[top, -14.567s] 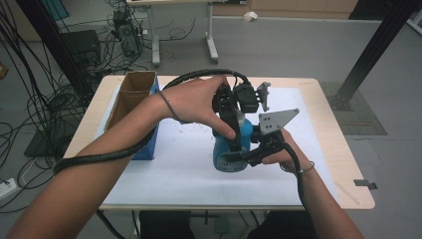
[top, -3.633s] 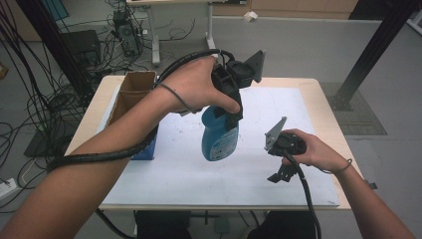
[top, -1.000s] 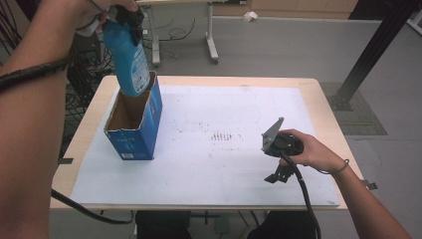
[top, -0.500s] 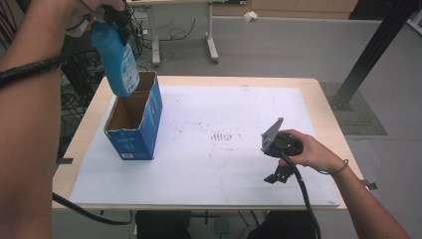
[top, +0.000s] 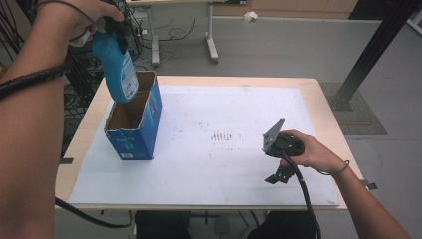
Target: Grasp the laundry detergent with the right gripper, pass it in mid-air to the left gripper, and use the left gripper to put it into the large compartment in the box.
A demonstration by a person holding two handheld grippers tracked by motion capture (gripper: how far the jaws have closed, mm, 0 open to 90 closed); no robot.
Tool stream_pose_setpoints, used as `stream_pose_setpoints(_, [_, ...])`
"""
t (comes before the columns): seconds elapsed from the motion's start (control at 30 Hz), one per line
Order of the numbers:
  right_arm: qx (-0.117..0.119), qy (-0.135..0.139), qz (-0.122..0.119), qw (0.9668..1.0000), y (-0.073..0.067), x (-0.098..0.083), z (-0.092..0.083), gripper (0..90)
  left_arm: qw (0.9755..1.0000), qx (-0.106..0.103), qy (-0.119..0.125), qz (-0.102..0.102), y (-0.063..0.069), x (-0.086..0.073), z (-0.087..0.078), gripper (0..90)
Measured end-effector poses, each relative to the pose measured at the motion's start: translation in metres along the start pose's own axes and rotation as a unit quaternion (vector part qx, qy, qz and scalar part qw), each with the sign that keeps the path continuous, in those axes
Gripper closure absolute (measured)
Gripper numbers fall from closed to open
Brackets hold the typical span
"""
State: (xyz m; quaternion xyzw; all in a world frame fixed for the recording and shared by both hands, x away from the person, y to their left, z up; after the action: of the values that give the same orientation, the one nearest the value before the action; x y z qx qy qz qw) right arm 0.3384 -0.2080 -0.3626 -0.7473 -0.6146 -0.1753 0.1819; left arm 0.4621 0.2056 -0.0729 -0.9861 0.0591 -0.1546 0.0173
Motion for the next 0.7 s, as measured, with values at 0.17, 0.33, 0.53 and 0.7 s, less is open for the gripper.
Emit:
stream_pose_setpoints(0.17, [0.000,-0.001,0.002,1.0000,0.000,-0.001,0.001,6.8,1.0000,0.005,-0.002,-0.003,-0.003,-0.001,0.010,37.5])
stream_pose_setpoints(0.33, [0.001,-0.001,0.002,1.0000,0.001,-0.001,0.002,6.8,0.9999,-0.004,-0.010,-0.004,-0.004,-0.004,0.023,37.4])
stream_pose_setpoints(0.53, [0.002,0.001,0.003,1.0000,0.000,-0.001,0.003,6.8,0.9999,-0.005,-0.014,-0.003,-0.005,-0.006,0.036,37.4])
stream_pose_setpoints(0.7, [0.003,0.000,0.005,1.0000,-0.001,-0.003,0.005,6.8,0.9998,-0.008,-0.018,-0.005,-0.006,-0.009,0.045,37.5])
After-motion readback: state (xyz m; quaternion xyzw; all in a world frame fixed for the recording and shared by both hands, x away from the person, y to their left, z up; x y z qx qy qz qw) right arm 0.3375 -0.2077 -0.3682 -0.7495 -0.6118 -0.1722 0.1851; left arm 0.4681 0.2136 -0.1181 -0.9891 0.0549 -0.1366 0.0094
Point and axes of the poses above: each handheld gripper's, and its own axes: z roughly forward along the jaws, x roughly out of its top, y roughly to its right, the point moved 2 cm from there along z, roughly forward along the jaws, and after that the axes turned 8 degrees about y, right-handed, at the moved point
